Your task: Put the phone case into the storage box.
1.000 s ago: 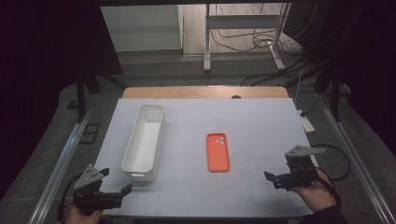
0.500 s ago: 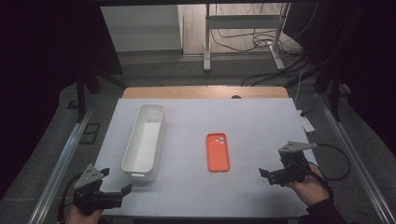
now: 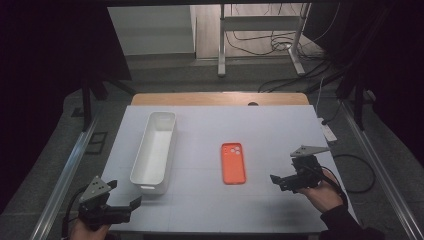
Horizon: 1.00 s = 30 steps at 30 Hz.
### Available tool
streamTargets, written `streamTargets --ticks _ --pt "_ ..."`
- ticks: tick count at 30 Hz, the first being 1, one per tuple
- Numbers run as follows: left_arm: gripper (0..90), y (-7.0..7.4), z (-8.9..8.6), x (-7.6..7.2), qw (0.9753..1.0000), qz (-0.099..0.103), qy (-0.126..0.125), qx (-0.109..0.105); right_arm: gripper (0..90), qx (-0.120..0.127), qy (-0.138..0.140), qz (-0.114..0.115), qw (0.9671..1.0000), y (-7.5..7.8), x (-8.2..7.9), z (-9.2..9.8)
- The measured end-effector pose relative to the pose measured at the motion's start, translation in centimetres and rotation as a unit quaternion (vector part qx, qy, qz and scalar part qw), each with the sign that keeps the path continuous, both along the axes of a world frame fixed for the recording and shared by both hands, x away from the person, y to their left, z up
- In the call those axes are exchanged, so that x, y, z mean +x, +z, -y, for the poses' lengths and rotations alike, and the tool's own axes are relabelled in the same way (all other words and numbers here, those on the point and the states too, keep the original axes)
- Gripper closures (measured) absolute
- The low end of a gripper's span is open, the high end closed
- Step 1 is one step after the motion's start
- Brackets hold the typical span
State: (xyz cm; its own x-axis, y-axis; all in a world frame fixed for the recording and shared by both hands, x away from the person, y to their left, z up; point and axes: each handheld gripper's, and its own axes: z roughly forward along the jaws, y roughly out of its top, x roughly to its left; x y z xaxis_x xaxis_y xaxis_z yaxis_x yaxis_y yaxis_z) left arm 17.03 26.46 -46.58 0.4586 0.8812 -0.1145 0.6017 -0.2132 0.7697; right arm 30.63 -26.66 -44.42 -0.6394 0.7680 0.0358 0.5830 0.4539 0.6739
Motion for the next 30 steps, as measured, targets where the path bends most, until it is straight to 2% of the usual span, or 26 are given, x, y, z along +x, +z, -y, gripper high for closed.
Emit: streamTargets --ticks 16,30 --pt "1.0 0.0 0.0 0.0 1.0000 0.000 -0.002 0.000 0.0 0.002 0.018 -0.008 0.9998 0.1 1.2 -1.4" --pt "1.1 0.0 0.1 0.0 1.0000 -0.002 -0.004 0.001 0.0 -0.011 0.030 -0.007 0.9995 -0.1 2.3 -3.0"
